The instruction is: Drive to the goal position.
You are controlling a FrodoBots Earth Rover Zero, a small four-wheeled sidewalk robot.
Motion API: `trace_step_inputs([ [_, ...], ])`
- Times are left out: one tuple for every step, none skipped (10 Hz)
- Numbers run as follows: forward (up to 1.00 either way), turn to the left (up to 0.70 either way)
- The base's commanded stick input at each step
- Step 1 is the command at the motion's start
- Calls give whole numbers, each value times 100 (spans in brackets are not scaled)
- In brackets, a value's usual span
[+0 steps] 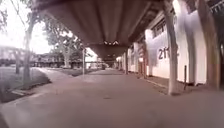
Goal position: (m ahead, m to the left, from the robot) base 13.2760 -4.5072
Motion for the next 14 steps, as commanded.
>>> trace_step_inputs([
  [85, 0],
  [85, 0],
  [85, 0],
  [85, 0],
  [85, 0],
  [85, 0],
  [85, 0],
  [85, 0],
  [85, 0],
  [85, 0],
  [85, 0],
  [85, 0],
  [85, 0],
  [85, 0],
])
